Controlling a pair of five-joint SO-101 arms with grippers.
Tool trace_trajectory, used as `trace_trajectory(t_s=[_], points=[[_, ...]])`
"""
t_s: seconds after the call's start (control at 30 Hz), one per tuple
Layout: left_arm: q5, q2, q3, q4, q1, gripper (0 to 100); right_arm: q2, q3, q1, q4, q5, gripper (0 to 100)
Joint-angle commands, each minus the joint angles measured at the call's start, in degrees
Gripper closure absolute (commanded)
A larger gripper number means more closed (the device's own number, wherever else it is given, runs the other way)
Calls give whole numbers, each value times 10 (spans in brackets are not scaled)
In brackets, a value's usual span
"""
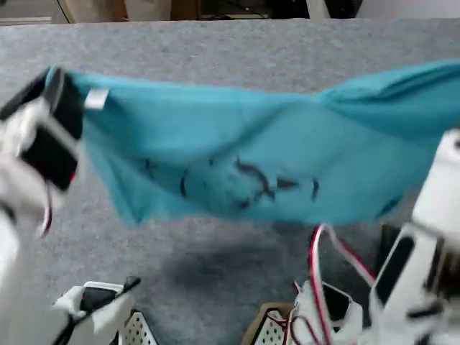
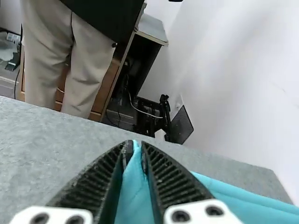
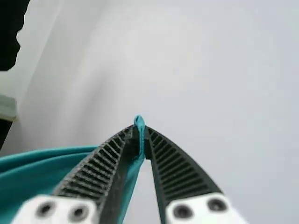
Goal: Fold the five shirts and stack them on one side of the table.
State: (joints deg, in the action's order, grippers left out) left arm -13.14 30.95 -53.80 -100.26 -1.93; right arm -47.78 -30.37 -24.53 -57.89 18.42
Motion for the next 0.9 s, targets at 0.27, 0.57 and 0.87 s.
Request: trace_trajectory(t_s=[0.27,0.57,0.87], points=[[10,224,181,-4,4,981,-19,-128,-11,-47,4,994],[10,226,287,16,4,981,-15,-133,29,-39,3,995],[8,225,514,236,81,981,-15,81,64,42,9,995]])
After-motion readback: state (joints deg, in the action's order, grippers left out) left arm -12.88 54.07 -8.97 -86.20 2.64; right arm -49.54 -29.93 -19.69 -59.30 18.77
